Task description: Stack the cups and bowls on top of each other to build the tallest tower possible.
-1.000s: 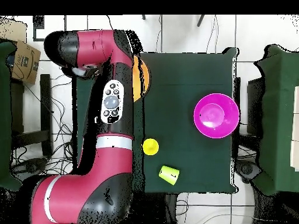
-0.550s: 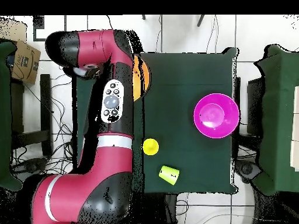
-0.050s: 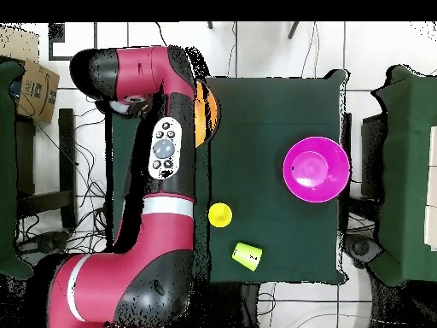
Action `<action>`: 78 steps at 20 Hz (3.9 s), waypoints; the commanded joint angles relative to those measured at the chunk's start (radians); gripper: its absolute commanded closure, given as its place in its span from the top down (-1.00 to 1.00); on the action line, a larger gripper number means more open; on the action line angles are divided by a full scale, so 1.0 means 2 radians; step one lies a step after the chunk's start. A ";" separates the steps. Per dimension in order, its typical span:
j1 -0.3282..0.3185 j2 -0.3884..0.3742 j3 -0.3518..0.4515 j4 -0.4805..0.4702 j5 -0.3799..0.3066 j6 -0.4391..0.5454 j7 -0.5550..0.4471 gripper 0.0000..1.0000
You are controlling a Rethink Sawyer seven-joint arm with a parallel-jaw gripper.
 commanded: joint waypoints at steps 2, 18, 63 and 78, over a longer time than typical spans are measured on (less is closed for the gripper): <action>-0.006 0.001 0.021 0.011 0.001 -0.012 0.077 1.00; -0.002 -0.026 0.032 0.029 0.014 -0.012 0.080 1.00; -0.067 -0.131 0.032 0.016 0.049 0.154 -0.056 1.00; -0.148 -0.192 0.048 0.095 -0.017 0.152 -0.261 1.00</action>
